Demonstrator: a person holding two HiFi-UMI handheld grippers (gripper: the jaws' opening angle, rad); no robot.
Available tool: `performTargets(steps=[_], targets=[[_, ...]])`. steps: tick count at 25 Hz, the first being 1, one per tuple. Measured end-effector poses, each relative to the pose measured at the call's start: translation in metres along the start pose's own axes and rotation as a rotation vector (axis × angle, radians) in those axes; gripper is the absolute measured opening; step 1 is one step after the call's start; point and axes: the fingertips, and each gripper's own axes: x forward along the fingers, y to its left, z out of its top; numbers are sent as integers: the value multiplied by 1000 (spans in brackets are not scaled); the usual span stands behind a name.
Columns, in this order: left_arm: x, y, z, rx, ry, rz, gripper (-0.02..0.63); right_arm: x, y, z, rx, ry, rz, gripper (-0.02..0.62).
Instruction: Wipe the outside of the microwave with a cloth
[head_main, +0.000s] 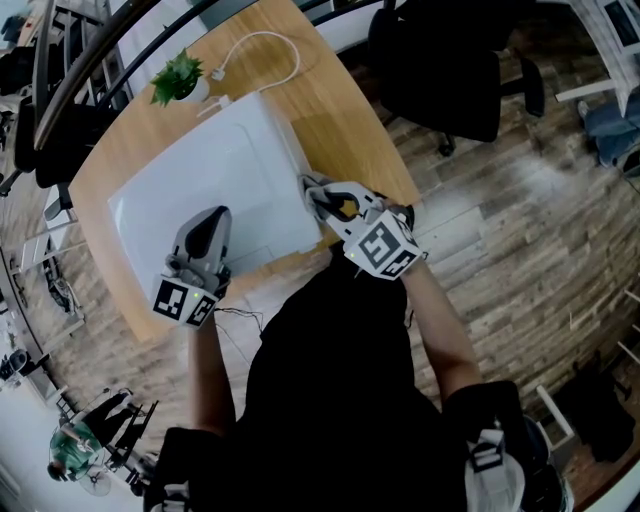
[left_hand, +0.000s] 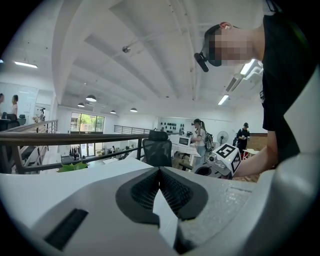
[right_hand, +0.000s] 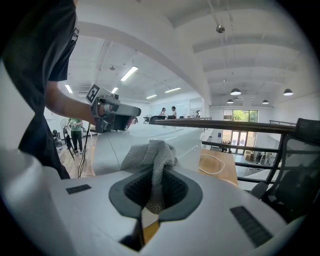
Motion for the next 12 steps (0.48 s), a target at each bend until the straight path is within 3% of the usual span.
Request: performTargets(steps=[12], targets=[[1, 2, 1, -2, -1, 13, 3, 12, -16, 6, -1, 6, 39, 15]])
